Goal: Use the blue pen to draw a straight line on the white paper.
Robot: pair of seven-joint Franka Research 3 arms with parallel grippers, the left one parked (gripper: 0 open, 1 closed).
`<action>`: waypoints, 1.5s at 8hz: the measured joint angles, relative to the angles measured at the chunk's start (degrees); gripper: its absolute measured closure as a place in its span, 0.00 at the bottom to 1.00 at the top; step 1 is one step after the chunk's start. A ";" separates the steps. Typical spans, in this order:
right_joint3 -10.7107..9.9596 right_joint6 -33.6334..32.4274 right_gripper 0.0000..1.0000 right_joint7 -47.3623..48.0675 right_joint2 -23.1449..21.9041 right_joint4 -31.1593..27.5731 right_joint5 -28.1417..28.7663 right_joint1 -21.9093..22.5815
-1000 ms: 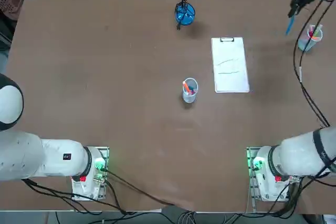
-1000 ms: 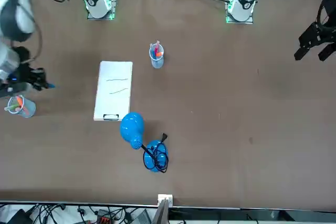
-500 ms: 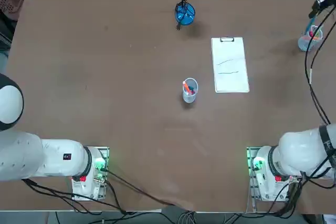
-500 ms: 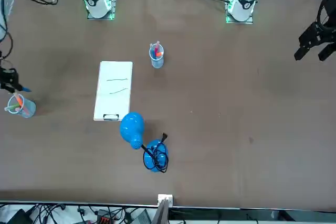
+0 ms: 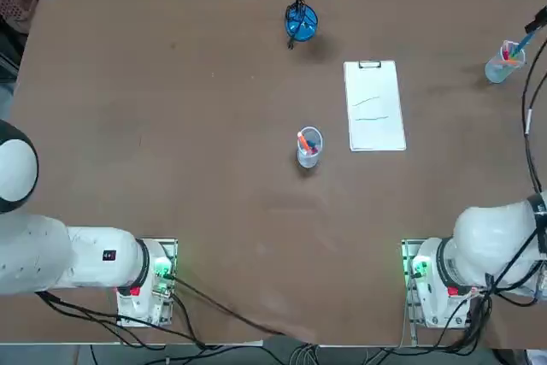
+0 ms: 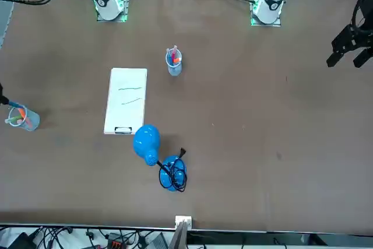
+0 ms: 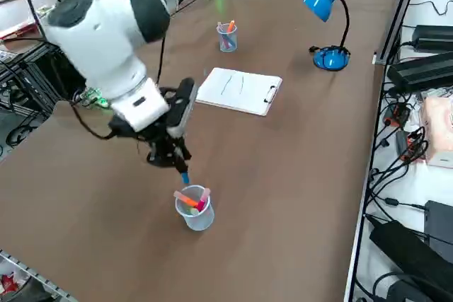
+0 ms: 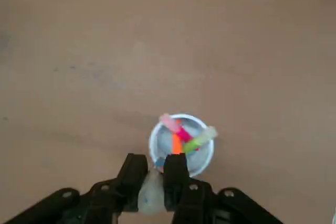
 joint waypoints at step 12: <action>0.35 0.14 0.78 -3.68 4.83 1.09 5.62 -1.75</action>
